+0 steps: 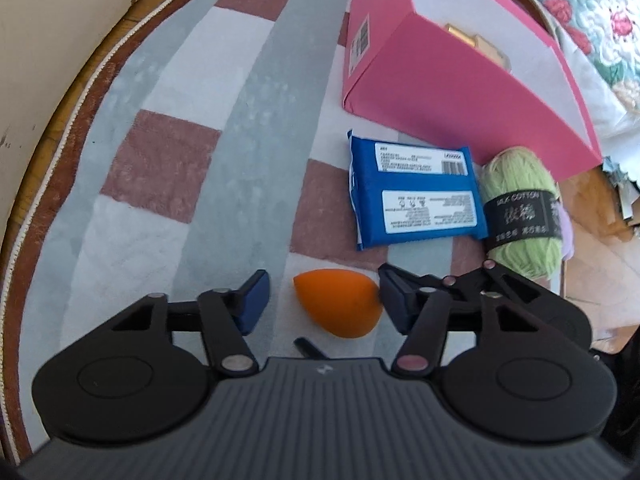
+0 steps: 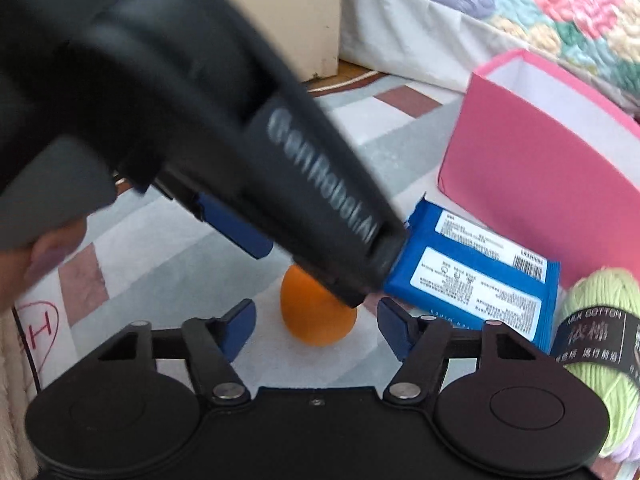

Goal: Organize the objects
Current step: 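Lower the left tool and close it on the orange makeup sponge, then carry the sponge with the left tool into the pink box and open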

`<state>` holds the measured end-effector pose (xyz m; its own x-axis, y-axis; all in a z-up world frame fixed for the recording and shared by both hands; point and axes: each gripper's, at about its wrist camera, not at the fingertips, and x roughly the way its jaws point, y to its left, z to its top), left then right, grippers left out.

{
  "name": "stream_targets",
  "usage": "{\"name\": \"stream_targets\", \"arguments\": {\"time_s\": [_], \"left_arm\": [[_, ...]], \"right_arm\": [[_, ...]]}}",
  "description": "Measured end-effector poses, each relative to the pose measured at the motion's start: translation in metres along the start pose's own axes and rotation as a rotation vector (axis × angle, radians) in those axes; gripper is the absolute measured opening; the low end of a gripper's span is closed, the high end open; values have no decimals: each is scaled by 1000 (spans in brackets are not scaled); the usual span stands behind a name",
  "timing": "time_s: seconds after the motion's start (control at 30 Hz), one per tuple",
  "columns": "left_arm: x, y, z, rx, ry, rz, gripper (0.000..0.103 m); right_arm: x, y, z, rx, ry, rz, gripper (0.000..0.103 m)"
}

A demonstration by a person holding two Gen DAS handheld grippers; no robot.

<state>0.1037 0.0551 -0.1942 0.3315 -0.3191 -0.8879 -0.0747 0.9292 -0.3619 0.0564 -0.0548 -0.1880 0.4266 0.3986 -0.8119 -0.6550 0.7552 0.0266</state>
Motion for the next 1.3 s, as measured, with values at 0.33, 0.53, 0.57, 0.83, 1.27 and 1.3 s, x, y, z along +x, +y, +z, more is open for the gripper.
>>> {"name": "stream_targets", "arguments": {"time_s": [0.33, 0.53, 0.57, 0.83, 1.27, 1.3], "left_arm": [[-26, -9, -11, -14, -15, -76, 40], [-56, -31, -19, 29, -16, -84, 39], [-62, -35, -20, 39, -17, -82, 39], [-115, -76, -20, 156, -44, -53, 40], [-183, -118, 4, 239, -160, -85, 41], [-186, -121, 8, 242, -168, -88, 41]], "right_arm": [[-32, 1, -5, 80, -8, 28, 42], [-73, 0, -1, 118, 10, 59, 42], [-79, 0, 1, 126, 17, 66, 42], [-135, 0, 19, 153, 45, 70, 42], [-192, -36, 68, 242, -26, 94, 42], [-194, -39, 71, 243, -32, 95, 42]]}}
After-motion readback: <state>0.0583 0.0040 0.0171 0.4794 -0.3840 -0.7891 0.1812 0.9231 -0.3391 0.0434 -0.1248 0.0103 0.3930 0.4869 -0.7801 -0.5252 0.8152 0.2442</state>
